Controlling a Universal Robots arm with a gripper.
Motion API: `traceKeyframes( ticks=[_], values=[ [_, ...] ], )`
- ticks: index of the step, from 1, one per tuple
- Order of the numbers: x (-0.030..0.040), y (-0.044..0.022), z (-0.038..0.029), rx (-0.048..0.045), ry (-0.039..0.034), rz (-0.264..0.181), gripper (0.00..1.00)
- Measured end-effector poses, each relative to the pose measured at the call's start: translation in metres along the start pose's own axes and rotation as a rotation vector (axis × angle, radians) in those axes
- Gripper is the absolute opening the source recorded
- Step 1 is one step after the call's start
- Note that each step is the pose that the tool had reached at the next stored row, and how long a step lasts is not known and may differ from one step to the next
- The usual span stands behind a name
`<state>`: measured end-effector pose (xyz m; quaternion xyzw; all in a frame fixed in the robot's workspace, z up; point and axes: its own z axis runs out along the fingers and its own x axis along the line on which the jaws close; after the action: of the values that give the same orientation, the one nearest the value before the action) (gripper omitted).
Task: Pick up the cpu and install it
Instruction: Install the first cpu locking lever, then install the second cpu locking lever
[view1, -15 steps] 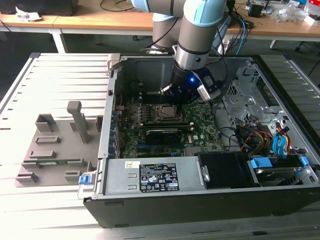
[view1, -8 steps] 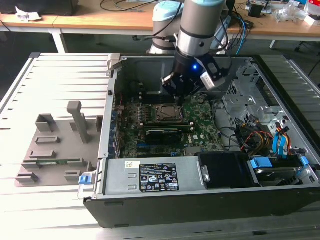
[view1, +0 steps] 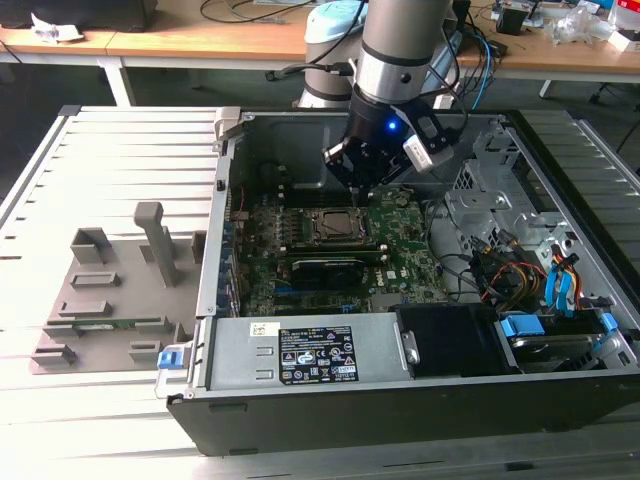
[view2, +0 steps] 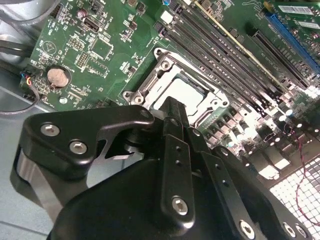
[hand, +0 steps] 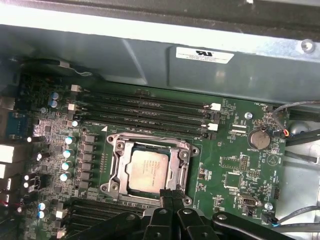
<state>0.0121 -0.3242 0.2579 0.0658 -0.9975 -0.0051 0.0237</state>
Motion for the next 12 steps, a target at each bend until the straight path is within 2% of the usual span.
traceKeyframes(
  ticks=[11,12],
  values=[
    [0.0001,0.0000,-0.0006,0.0001,0.0001,0.000,0.11],
    [0.0003,-0.0020,-0.0007,0.0002,0.0001,0.000,0.11]
  ],
)
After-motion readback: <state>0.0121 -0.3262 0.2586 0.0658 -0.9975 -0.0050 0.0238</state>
